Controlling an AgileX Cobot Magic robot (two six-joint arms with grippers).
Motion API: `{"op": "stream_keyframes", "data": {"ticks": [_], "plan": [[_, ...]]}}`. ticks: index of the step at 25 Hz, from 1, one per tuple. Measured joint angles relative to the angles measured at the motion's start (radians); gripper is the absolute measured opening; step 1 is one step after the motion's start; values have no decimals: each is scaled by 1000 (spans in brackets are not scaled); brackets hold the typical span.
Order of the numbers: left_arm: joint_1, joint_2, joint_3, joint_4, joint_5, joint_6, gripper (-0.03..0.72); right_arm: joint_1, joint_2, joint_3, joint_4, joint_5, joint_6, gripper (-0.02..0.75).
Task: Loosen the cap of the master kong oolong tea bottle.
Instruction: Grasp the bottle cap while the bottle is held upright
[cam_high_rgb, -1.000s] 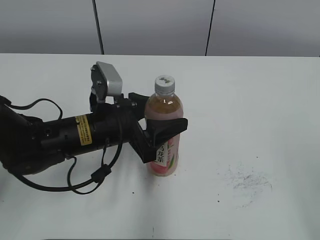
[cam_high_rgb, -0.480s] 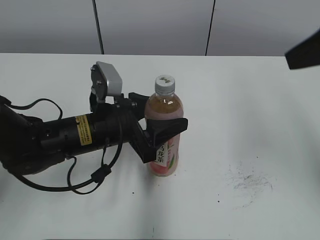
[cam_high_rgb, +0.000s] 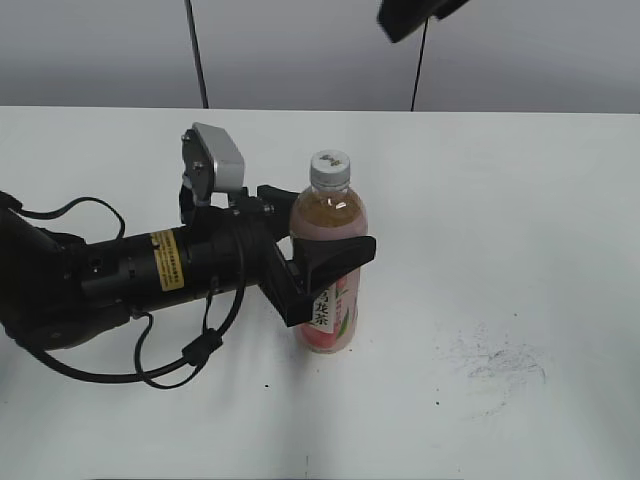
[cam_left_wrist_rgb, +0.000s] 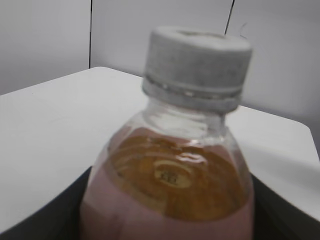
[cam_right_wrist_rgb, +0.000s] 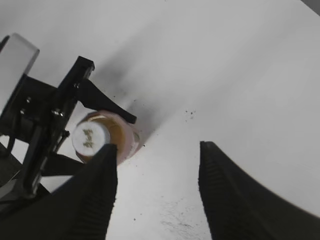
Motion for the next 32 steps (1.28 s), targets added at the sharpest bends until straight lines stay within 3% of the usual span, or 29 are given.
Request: {"op": "stream_keyframes", "data": {"ticks": [5, 10, 18, 32], "plan": [[0, 0, 0, 0, 0, 0, 450, 128, 104, -39, -97, 6, 193, 396], [0, 0, 0, 0, 0, 0, 450, 212, 122, -39, -110, 12, 340, 396], [0, 0, 0, 0, 0, 0, 450, 218, 122, 31, -115, 15, 445, 396], [0, 0, 0, 0, -1, 0, 450, 213, 166, 60, -139, 17, 460, 396]]}}
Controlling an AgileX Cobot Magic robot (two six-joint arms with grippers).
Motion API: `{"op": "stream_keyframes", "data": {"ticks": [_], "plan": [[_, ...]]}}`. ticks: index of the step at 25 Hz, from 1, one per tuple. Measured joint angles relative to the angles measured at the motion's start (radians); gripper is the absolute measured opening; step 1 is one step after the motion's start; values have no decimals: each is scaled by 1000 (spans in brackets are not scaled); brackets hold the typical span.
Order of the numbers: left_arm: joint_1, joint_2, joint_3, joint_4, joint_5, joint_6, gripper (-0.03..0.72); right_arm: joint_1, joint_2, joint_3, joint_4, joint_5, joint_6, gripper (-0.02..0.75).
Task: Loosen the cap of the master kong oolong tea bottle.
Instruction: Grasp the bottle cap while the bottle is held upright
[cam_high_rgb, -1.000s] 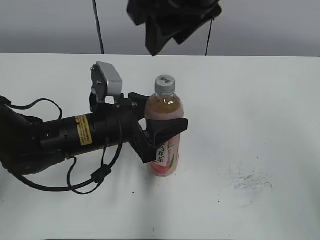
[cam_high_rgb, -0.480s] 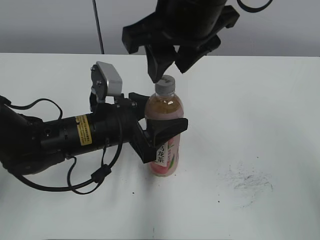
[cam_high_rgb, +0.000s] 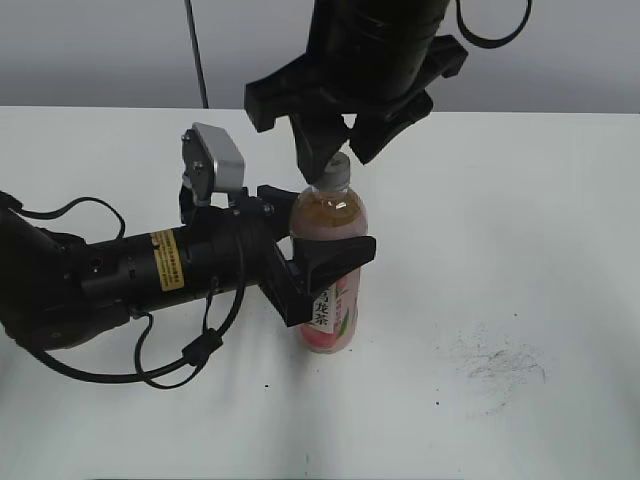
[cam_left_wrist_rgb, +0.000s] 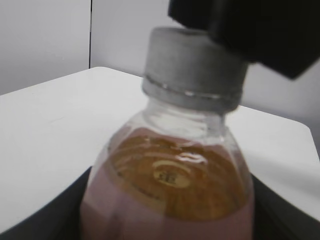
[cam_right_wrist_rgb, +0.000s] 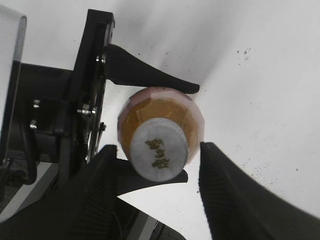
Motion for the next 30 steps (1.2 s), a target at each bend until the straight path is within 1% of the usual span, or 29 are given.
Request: {"op": "stream_keyframes", "data": {"ticks": [7, 9, 12, 15, 18, 22, 30], "plan": [[0, 0, 0, 0, 0, 0, 450, 0, 18, 0, 6, 0, -4, 395], [0, 0, 0, 0, 0, 0, 450, 0, 23, 0, 8, 0, -7, 375], [0, 0, 0, 1, 0, 0, 450, 0, 23, 0, 7, 2, -11, 277], [0, 0, 0, 1, 0, 0, 450, 0, 23, 0, 8, 2, -38, 272], [0, 0, 0, -2, 0, 0, 450, -1, 23, 0, 10, 2, -113, 272], [0, 0, 0, -3, 0, 4, 450, -2, 23, 0, 12, 0, -344, 272], [0, 0, 0, 3, -1, 9, 450, -4, 18, 0, 12, -4, -1042, 272]]}}
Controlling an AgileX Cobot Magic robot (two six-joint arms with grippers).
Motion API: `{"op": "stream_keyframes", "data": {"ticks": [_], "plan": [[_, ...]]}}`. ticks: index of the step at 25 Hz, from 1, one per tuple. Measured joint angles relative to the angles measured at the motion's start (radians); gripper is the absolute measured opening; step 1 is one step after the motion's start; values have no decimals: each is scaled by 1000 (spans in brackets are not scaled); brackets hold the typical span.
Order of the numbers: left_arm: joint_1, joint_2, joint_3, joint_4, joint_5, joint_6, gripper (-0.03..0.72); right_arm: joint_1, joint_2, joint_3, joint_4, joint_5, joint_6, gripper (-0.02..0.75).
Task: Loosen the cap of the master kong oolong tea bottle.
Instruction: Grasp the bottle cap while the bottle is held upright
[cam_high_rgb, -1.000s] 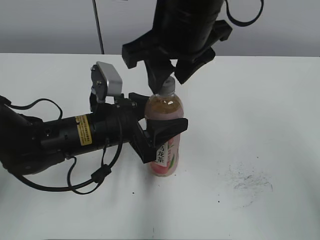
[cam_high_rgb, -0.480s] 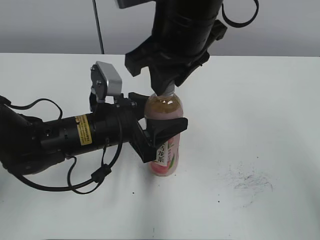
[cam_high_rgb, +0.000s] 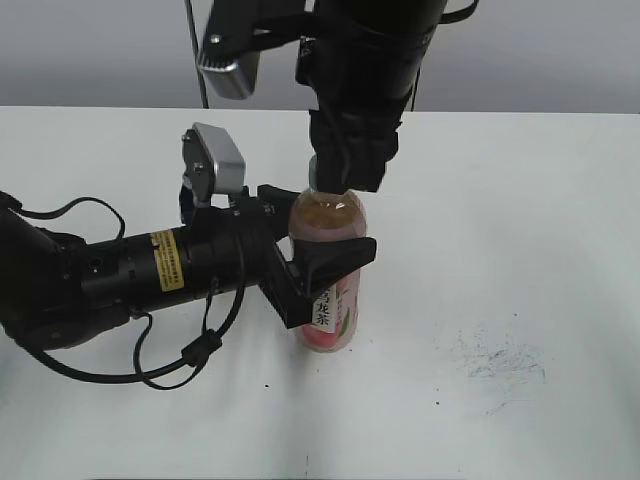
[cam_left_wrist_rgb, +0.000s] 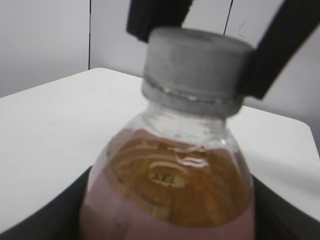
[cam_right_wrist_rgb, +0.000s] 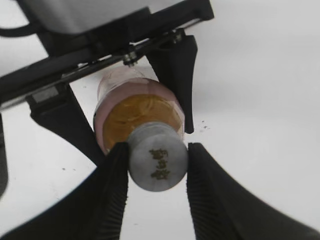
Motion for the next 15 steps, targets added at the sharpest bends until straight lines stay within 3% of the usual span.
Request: {"op": "stream_keyframes", "data": {"ticks": [15], "plan": [[0, -4, 0, 16, 10, 6, 450, -4, -9, 3, 44, 0, -861, 269]]}}
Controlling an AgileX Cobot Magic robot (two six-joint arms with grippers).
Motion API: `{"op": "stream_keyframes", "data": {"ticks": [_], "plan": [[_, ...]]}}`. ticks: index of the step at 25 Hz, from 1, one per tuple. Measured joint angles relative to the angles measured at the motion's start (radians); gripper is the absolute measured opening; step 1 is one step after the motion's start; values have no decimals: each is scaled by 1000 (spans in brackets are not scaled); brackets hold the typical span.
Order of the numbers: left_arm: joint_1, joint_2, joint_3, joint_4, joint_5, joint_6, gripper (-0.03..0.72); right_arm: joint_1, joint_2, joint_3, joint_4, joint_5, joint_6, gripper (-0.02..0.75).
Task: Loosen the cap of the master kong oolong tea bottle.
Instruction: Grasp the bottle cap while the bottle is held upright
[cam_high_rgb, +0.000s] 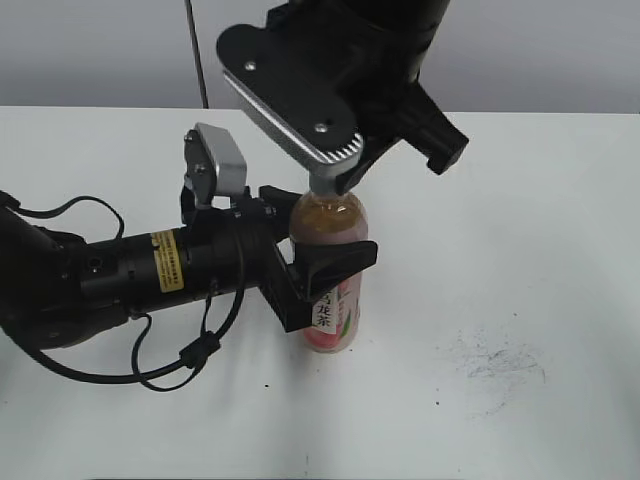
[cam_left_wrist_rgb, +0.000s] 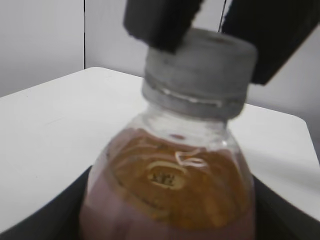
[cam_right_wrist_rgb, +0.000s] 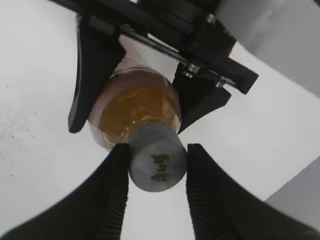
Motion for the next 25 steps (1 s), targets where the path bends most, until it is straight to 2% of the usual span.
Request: {"op": "stream_keyframes", "data": {"ticks": [4, 6, 9, 11, 14, 15, 16, 18, 20, 25], "plan": [[0, -1, 1, 1, -2, 0, 450, 1, 0, 0, 25, -3, -295, 269], [0, -1, 1, 1, -2, -1, 450, 1, 0, 0, 32, -3, -366, 265], [0, -1, 1, 1, -2, -1, 450, 1, 0, 0, 28, -3, -378, 263], [0, -1, 1, 1, -2, -3, 450, 3, 0, 0, 19, -4, -314, 262], [0, -1, 1, 1, -2, -3, 450, 6, 0, 0, 6, -4, -79, 265], [0, -1, 1, 0, -2, -4, 450, 6, 0, 0, 6, -5, 13, 296], [0, -1, 1, -7, -1, -7, 450, 9, 0, 0, 16, -5, 124, 344], [0, -1, 0, -13, 0, -12, 450, 14, 0, 0, 30, -1, 384, 489], [0, -1, 0, -14, 0, -12, 449, 16, 0, 0, 39, 0, 640, 567], [-1, -1, -1, -6, 2, -9, 449, 16, 0, -1, 48, -13, 1158, 529]]}}
